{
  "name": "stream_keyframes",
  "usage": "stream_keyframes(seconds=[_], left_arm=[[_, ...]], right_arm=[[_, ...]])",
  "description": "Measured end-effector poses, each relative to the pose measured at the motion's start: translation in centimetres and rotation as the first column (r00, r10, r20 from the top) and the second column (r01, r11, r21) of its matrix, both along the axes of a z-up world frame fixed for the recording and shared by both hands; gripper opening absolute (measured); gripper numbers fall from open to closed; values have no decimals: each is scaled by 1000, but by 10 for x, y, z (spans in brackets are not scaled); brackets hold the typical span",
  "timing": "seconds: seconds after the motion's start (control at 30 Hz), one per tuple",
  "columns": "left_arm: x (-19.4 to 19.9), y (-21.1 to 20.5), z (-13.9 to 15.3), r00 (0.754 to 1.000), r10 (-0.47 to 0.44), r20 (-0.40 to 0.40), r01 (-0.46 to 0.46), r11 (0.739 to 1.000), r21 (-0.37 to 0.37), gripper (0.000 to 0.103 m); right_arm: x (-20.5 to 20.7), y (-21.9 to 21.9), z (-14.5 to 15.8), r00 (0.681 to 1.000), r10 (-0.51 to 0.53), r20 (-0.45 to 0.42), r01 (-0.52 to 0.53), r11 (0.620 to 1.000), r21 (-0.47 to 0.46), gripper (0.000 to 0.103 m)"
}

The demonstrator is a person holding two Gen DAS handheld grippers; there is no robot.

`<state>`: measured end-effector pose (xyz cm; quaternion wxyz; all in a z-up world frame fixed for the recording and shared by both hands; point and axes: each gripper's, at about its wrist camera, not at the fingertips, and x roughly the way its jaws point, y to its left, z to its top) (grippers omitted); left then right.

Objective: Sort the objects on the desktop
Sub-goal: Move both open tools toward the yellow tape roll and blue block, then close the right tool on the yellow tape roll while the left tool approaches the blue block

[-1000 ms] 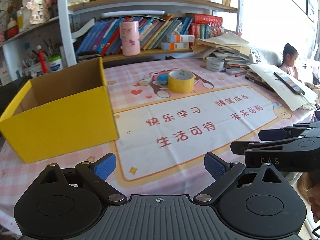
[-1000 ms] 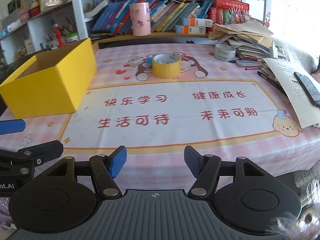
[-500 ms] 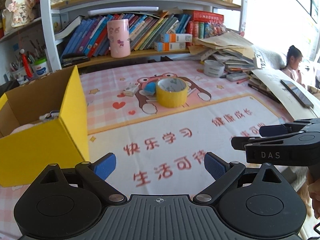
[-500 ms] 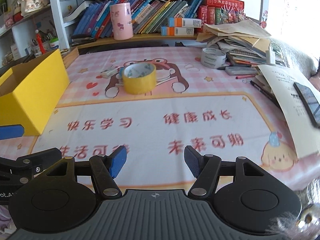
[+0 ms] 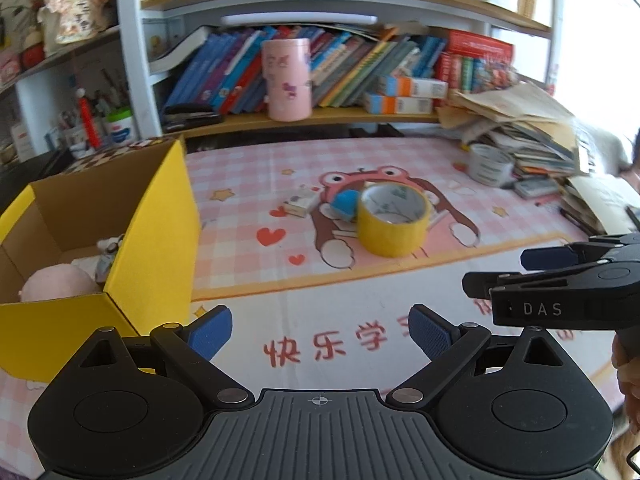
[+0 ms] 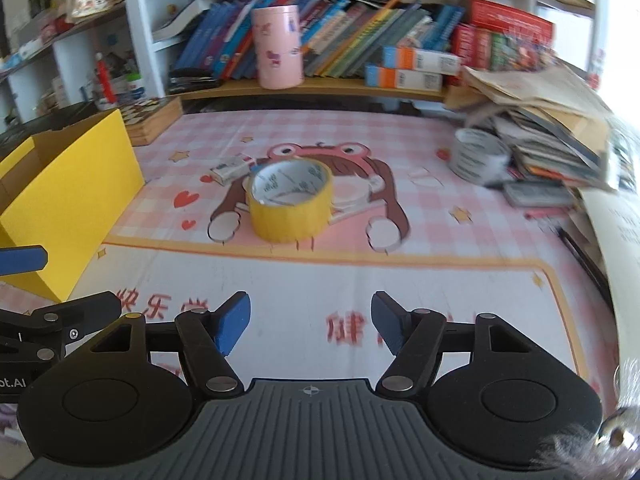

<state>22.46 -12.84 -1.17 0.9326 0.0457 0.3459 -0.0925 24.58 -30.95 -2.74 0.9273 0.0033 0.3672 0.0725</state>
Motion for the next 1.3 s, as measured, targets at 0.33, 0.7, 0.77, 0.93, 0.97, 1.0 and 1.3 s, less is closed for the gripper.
stream_keyframes(seconds=[0.33, 0.7, 0.77, 0.93, 0.97, 1.0, 1.3], left_arm=[[12, -10, -4, 997, 71, -32, -70, 997, 34, 97], [19, -19, -3, 993, 106, -51, -103, 993, 66, 97], [21, -22, -2, 993, 107, -53, -104, 992, 71, 97], [30, -27, -2, 993, 105, -55, -100, 992, 80, 97], [32, -28, -2, 993, 104, -54, -100, 992, 80, 97], [34, -29, -2, 993, 103, -52, -99, 992, 81, 97], [75, -37, -10, 998, 59, -38, -57, 996, 64, 96]], right_arm=[[70, 5, -6, 987, 162, -15, -162, 987, -23, 92], [124, 22, -32, 966, 252, -50, -255, 966, -51, 97], [132, 25, -36, 966, 251, -54, -254, 966, -48, 97], [152, 27, -42, 969, 241, -50, -244, 969, -42, 96], [155, 26, -42, 969, 244, -46, -246, 969, -37, 95], [157, 25, -42, 969, 245, -41, -247, 968, -35, 85], [148, -22, -20, 984, 177, 22, -177, 984, 20, 85]])
